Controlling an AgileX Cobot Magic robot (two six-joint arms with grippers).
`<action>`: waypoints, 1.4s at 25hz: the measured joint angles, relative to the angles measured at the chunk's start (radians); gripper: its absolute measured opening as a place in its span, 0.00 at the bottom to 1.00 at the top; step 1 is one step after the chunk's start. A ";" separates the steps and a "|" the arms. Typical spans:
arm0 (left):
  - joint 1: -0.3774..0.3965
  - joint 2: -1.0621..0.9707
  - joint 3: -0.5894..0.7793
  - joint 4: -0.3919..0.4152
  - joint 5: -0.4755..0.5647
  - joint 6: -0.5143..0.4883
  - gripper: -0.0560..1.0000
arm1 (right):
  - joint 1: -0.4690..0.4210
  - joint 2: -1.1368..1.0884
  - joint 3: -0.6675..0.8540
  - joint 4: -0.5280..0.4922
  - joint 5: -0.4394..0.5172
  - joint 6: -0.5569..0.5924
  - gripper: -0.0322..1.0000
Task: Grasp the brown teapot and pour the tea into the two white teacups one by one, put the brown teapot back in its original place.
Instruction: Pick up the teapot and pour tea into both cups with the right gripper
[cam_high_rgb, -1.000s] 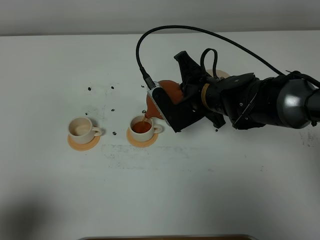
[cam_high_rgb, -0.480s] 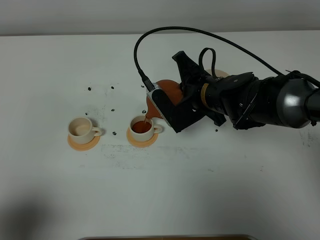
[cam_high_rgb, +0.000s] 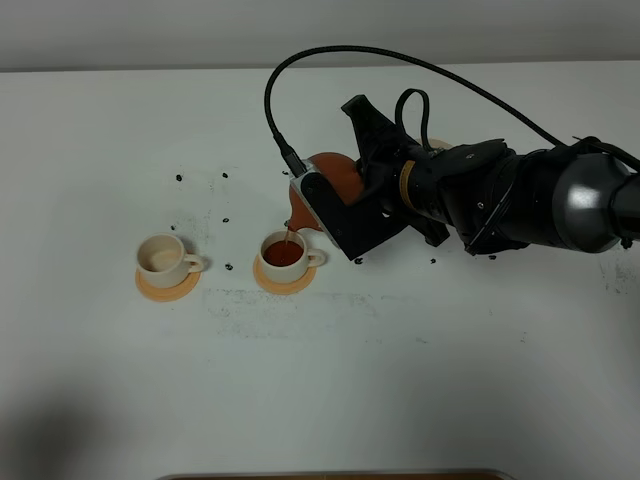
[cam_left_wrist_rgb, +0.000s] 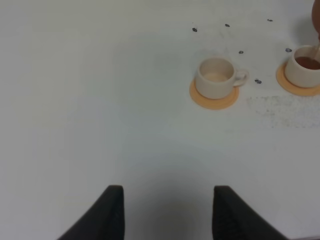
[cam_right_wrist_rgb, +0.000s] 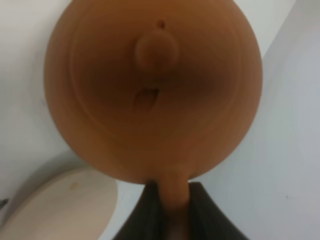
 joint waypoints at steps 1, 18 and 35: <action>0.000 0.000 0.000 0.000 0.000 0.000 0.46 | 0.000 0.000 0.000 -0.001 0.000 0.000 0.14; 0.000 0.000 0.000 0.000 0.000 0.000 0.46 | 0.009 0.000 0.000 -0.026 0.009 -0.002 0.14; 0.000 0.000 0.000 0.000 0.000 0.000 0.46 | 0.010 0.000 0.000 -0.075 0.009 -0.003 0.14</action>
